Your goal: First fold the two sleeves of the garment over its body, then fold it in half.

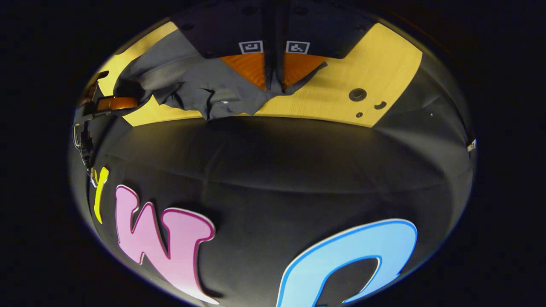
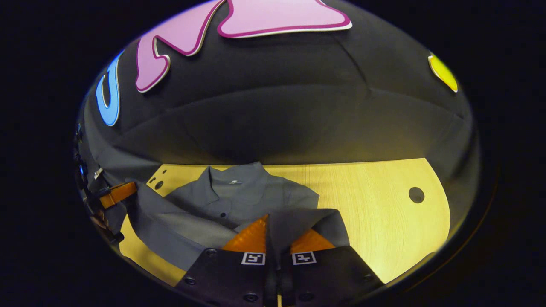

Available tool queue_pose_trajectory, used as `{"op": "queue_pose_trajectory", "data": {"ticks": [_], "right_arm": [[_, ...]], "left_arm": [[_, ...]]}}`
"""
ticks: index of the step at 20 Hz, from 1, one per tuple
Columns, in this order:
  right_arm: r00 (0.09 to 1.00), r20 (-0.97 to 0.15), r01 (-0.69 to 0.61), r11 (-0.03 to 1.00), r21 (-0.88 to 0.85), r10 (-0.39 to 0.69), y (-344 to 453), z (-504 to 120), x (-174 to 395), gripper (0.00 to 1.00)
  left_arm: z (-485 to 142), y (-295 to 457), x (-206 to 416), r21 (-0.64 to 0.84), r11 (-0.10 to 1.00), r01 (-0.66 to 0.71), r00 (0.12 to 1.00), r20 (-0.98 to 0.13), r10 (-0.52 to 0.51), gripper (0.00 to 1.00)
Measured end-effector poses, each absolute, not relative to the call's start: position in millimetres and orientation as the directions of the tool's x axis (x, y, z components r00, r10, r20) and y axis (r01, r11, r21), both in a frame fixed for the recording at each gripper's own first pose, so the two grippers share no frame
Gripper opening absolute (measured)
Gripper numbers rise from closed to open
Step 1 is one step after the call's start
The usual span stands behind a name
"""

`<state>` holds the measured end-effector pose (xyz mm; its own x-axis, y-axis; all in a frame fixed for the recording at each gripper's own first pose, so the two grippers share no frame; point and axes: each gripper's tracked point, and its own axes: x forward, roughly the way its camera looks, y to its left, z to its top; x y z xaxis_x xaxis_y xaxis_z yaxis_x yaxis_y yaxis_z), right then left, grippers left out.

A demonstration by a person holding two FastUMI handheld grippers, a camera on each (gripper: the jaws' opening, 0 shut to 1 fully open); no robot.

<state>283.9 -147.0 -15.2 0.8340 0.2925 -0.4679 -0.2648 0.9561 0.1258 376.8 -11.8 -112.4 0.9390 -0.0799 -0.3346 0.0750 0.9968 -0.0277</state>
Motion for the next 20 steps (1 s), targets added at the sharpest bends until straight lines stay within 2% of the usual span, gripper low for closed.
{"op": "queue_pose_trajectory", "data": {"ticks": [4, 5, 9, 10, 14, 20], "right_arm": [[0.831, -0.482, -0.260, 0.960, 0.106, 0.278, -139.0, -28.6, 294.3, 0.08], [0.828, -0.487, -0.261, 0.960, 0.105, 0.278, -138.1, -30.8, 294.1, 0.10], [0.830, -0.481, -0.269, 0.958, 0.101, 0.284, -136.0, -23.6, 287.9, 0.27], [0.834, -0.475, -0.271, 0.958, 0.091, 0.281, -138.8, -20.1, 285.6, 0.42], [0.871, -0.428, -0.256, 0.966, 0.021, 0.240, -153.3, 5.6, 264.4, 1.00], [0.933, -0.311, -0.197, 0.980, -0.022, 0.181, -172.4, 55.2, 208.5, 0.99]], "left_arm": [[-136.2, -10.2, 384.8, -0.024, 0.999, 0.042, 0.924, -0.379, -0.048, 0.05], [-138.3, -9.4, 385.0, -0.025, 0.999, 0.029, 0.924, -0.381, -0.036, 0.09], [-130.9, -3.0, 376.0, -0.004, 1.000, -0.012, 0.925, -0.379, 0.010, 0.24], [-124.5, -0.4, 373.1, -0.004, 1.000, -0.021, 0.930, -0.367, 0.019, 0.29], [-95.2, 4.6, 348.6, -0.029, 0.999, -0.021, 0.945, -0.328, 0.010, 0.75], [-54.0, 19.9, 274.9, -0.071, 0.997, -0.044, 0.968, -0.252, 0.025, 0.98]]}}
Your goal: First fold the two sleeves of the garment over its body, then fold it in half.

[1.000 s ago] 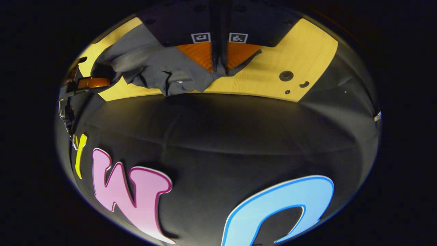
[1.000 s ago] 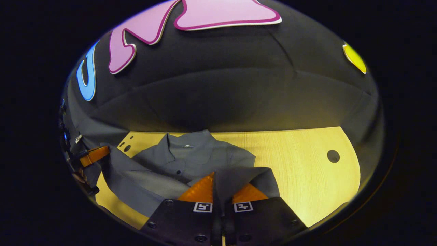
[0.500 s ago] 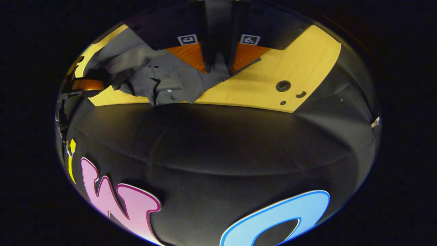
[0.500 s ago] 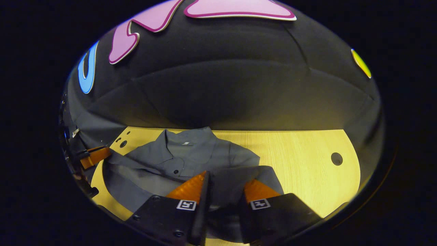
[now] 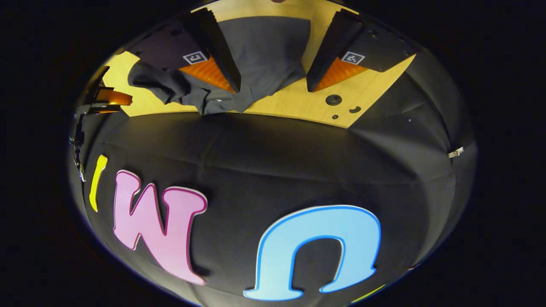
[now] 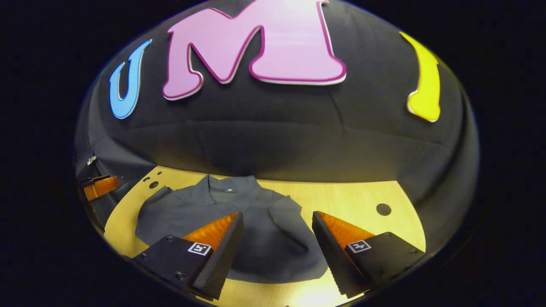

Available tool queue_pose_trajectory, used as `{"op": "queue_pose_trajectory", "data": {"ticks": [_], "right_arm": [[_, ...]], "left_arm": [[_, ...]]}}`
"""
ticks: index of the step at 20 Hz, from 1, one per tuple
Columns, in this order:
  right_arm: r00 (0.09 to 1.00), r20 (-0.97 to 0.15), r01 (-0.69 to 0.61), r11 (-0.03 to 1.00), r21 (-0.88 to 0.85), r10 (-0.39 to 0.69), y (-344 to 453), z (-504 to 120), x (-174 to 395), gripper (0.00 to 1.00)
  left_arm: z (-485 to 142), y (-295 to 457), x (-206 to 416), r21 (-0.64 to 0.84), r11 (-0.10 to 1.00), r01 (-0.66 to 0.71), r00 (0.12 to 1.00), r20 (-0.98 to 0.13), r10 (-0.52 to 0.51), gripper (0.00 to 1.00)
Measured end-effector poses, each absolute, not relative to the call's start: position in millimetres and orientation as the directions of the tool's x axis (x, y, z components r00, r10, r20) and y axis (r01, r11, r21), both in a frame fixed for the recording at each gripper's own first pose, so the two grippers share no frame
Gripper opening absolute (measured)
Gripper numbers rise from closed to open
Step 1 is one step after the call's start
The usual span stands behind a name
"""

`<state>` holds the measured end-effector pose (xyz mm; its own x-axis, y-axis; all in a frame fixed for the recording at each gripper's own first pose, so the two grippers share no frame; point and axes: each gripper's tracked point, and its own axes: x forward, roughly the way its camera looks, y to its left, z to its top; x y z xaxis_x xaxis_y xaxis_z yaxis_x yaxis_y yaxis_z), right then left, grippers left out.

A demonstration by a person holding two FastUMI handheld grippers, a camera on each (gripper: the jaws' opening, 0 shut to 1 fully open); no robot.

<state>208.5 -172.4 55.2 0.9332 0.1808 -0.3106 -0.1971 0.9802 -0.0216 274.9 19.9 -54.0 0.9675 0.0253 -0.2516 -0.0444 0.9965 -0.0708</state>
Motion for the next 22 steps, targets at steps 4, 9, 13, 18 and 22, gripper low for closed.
{"op": "queue_pose_trajectory", "data": {"ticks": [4, 9, 13, 18, 22], "right_arm": [[0.953, -0.250, -0.190, 0.980, -0.063, 0.169, -169.4, 78.0, 148.2, 0.99], [0.966, -0.166, -0.203, 0.979, -0.023, 0.197, -149.3, 98.1, 61.5, 0.99], [0.963, -0.170, -0.226, 0.971, -0.072, 0.211, -142.6, 92.7, -0.2, 0.99], [0.968, -0.151, -0.200, 0.979, 0.027, 0.202, -133.8, 85.5, -44.7, 0.98], [0.976, -0.136, -0.160, 0.985, 0.069, 0.168, -136.8, 80.0, -77.1, 0.98]], "left_arm": [[-31.2, 33.1, 210.2, -0.102, 0.993, -0.051, 0.982, -0.188, 0.031, 0.97], [-3.4, 58.6, 124.6, -0.093, 0.991, -0.100, 0.993, -0.077, 0.093, 0.96], [8.3, 75.3, 60.8, -0.086, 0.989, -0.122, 0.992, 0.000, 0.123, 0.96], [-5.5, 87.5, 1.2, -0.122, 0.984, -0.130, 0.991, -0.004, 0.130, 0.96], [-37.4, 96.9, -28.1, -0.113, 0.980, -0.164, 0.986, -0.051, 0.160, 0.96]]}}
